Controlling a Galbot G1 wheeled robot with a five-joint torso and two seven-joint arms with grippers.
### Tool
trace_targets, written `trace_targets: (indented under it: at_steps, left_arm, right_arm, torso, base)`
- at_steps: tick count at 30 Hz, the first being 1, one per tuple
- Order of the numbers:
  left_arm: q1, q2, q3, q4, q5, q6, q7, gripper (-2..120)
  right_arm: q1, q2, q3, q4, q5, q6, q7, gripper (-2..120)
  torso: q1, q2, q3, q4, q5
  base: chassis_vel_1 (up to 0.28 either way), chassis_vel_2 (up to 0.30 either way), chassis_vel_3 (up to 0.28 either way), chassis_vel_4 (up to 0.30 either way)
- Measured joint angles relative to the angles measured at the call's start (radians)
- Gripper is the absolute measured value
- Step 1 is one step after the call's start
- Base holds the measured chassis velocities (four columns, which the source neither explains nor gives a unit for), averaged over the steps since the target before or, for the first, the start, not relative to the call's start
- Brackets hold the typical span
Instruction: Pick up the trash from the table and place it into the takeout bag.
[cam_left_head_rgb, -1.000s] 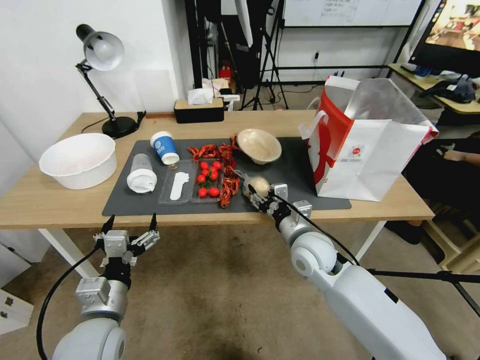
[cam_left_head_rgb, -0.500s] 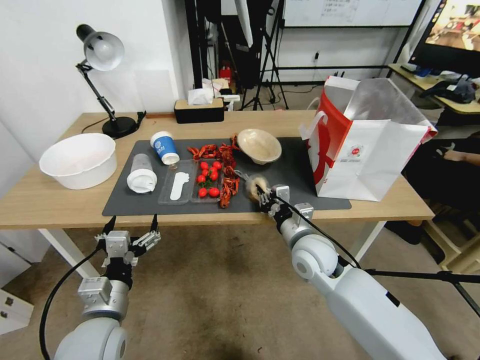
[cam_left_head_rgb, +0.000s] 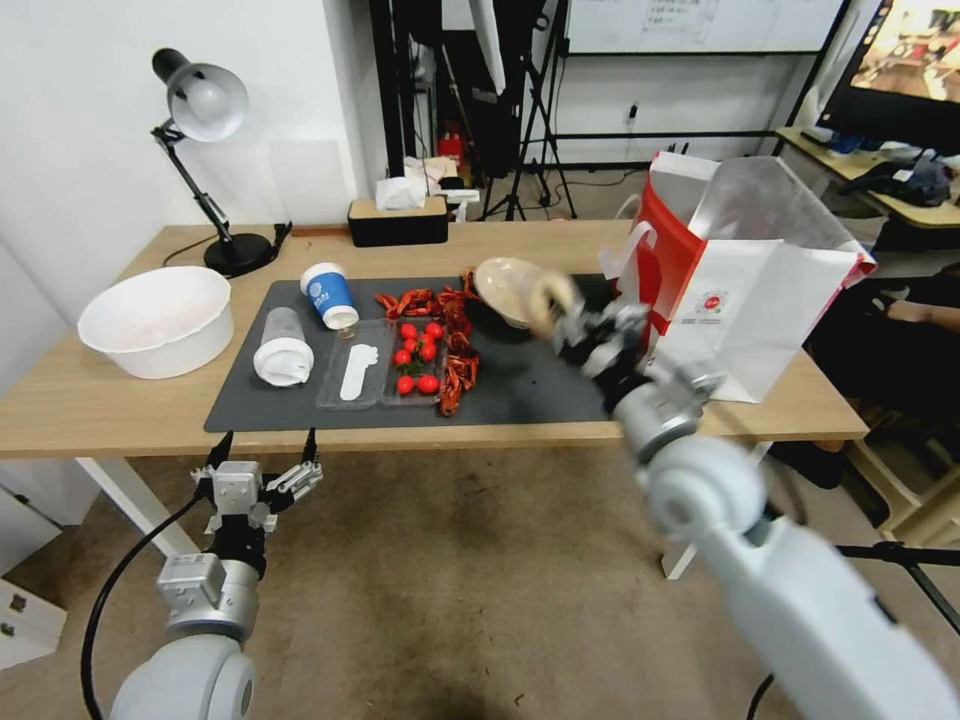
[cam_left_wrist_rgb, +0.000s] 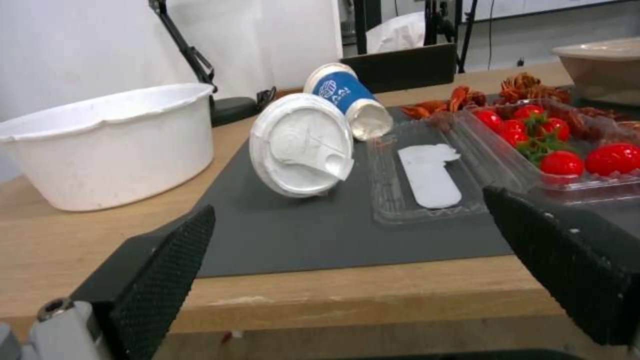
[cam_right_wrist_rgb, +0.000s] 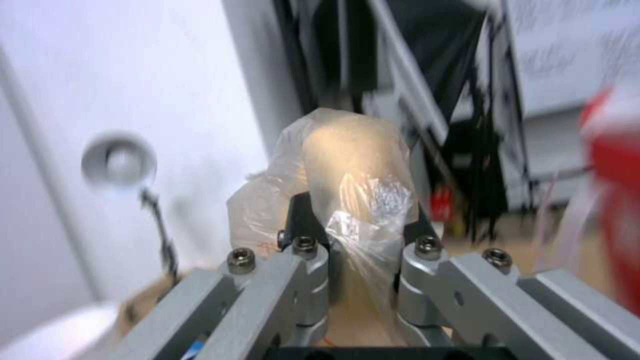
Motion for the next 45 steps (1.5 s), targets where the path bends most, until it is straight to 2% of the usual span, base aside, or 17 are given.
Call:
trace_targets:
  at_steps: [5, 7, 8, 10, 12, 15, 21, 25, 26, 28, 30, 31, 39, 41, 43, 45]
  left_arm:
    - [0.004, -0.004, 0.006, -0.002, 0.006, -0.001, 0.001, 100]
    - [0.009, -0.004, 0.009, -0.005, 0.01, -0.007, 0.002, 100]
    - [0.009, -0.004, 0.009, -0.005, 0.01, -0.007, 0.002, 100]
    - [0.013, -0.006, 0.014, -0.007, 0.015, -0.011, 0.003, 100]
    - [0.015, -0.008, 0.016, -0.008, 0.018, -0.014, 0.003, 100]
    - [0.019, -0.011, 0.02, -0.01, 0.024, -0.021, 0.004, 100]
    - [0.022, -0.012, 0.02, -0.013, 0.026, -0.026, 0.004, 100]
    - [0.028, -0.013, 0.018, -0.014, 0.027, -0.03, 0.005, 100]
    - [0.029, -0.013, 0.018, -0.015, 0.028, -0.031, 0.005, 100]
    - [0.03, -0.014, 0.017, -0.015, 0.028, -0.031, 0.005, 100]
    - [0.03, -0.014, 0.017, -0.015, 0.03, -0.031, 0.005, 100]
    - [0.03, -0.014, 0.017, -0.015, 0.03, -0.031, 0.005, 100]
    - [0.025, -0.015, 0.019, -0.012, 0.032, -0.031, 0.005, 100]
    - [0.025, -0.015, 0.019, -0.011, 0.032, -0.031, 0.005, 100]
    - [0.024, -0.015, 0.019, -0.009, 0.032, -0.031, 0.005, 100]
    - [0.024, -0.014, 0.019, -0.009, 0.032, -0.031, 0.005, 100]
  right_arm:
    - [0.065, -0.089, 0.138, 0.057, 0.093, 0.009, 0.035, 7]
    - [0.131, -0.141, 0.22, 0.025, 0.136, -0.019, 0.118, 6]
    - [0.131, -0.141, 0.22, 0.025, 0.136, -0.019, 0.118, 6]
    - [0.186, -0.17, 0.258, -0.032, 0.156, -0.055, 0.202, 6]
    - [0.202, -0.18, 0.267, -0.056, 0.161, -0.073, 0.233, 6]
    - [0.227, -0.194, 0.273, -0.117, 0.163, -0.15, 0.327, 6]
    - [0.23, -0.181, 0.258, -0.15, 0.169, -0.188, 0.371, 6]
    - [0.226, -0.17, 0.251, -0.157, 0.169, -0.202, 0.379, 17]
    - [0.227, -0.168, 0.248, -0.159, 0.169, -0.203, 0.379, 24]
    - [0.228, -0.166, 0.246, -0.159, 0.17, -0.204, 0.379, 27]
    - [0.229, -0.164, 0.245, -0.159, 0.173, -0.204, 0.379, 37]
    - [0.229, -0.164, 0.245, -0.159, 0.173, -0.204, 0.379, 37]
    - [0.227, -0.165, 0.245, -0.155, 0.175, -0.206, 0.377, 70]
    - [0.228, -0.166, 0.246, -0.153, 0.176, -0.206, 0.377, 74]
    - [0.235, -0.168, 0.249, -0.151, 0.176, -0.188, 0.353, 86]
    - [0.238, -0.168, 0.25, -0.151, 0.18, -0.157, 0.324, 89]
  torso:
    - [0.0, 0.0, 0.0, 0.0, -0.0001]
    - [0.0, 0.0, 0.0, -0.0001, -0.0001]
    - [0.0, 0.0, 0.0, -0.0001, -0.0001]
    - [0.0, 0.0, 0.0, 0.0001, 0.0001]
    - [0.0, 0.0, 0.0, 0.0, -0.0002]
    - [0.0, 0.0, 0.0, -0.0001, 0.0]
    - [0.0, 0.0, 0.0, 0.0, -0.0001]
    - [0.0, 0.0, 0.0, 0.0, -0.0002]
    - [0.0, 0.0, 0.0, 0.0, -0.0004]
    - [0.0, 0.0, 0.0, 0.0, -0.0004]
    - [0.0, 0.0, 0.0, 0.0, -0.0004]
    - [0.0, 0.0, 0.0, 0.0, -0.0004]
    - [0.0, 0.0, 0.0, 0.0, -0.0003]
    - [0.0, 0.0, 0.0, -0.0001, -0.0003]
    - [0.0, 0.0, 0.0, -0.0001, -0.0003]
    - [0.0, 0.0, 0.0, -0.0001, -0.0002]
  base:
    - [0.0, 0.0, 0.0, 0.0]
    - [0.0, 0.0, 0.0, 0.0]
    - [0.0, 0.0, 0.0, 0.0]
    - [0.0, 0.0, 0.0, 0.0]
    - [0.0, 0.0, 0.0, 0.0]
    - [0.0, 0.0, 0.0, 0.0]
    - [0.0, 0.0, 0.0, 0.0]
    - [0.0, 0.0, 0.0, 0.0]
    - [0.0, 0.0, 0.0, 0.0]
    - [0.0, 0.0, 0.0, 0.0]
    - [0.0, 0.0, 0.0, 0.0]
    - [0.0, 0.0, 0.0, 0.0]
    - [0.0, 0.0, 0.0, 0.0]
    - [0.0, 0.0, 0.0, 0.0]
    - [0.0, 0.0, 0.0, 0.0]
    - [0.0, 0.0, 0.0, 0.0]
